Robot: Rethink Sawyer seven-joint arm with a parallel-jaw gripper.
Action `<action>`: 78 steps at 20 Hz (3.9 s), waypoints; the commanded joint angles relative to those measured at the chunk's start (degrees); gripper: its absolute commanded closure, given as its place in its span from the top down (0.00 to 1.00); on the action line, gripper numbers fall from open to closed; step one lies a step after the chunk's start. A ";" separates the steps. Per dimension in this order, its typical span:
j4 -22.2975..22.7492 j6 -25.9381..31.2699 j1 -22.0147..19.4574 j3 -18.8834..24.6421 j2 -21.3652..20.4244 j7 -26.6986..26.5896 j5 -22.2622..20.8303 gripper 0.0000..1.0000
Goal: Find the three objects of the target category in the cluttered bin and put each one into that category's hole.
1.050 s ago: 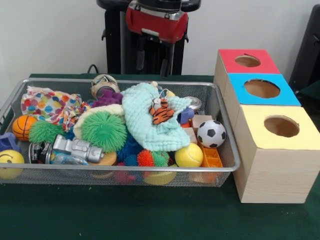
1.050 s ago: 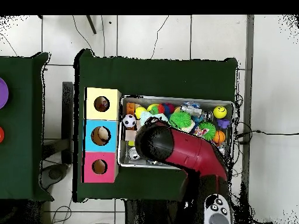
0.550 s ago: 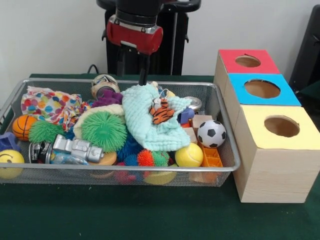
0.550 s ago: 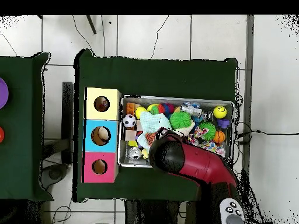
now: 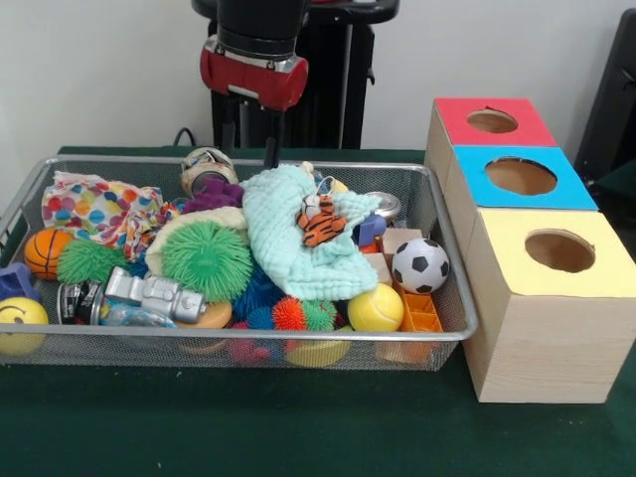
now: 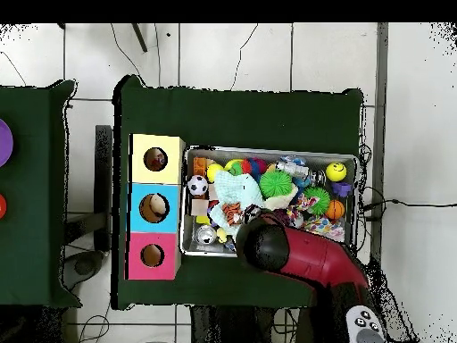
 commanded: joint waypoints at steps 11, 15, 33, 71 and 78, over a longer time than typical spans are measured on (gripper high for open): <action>0.03 5.09 -13.08 9.43 -1.42 -9.76 -10.15 1.00; -1.89 7.74 -18.07 12.14 -1.06 -12.93 -11.98 1.00; -4.54 -4.16 -29.05 13.84 16.68 -4.94 -27.41 1.00; 0.45 6.19 -30.46 22.16 2.82 -3.96 -21.99 1.00; -1.65 4.97 -30.34 23.08 3.09 -1.78 -20.61 1.00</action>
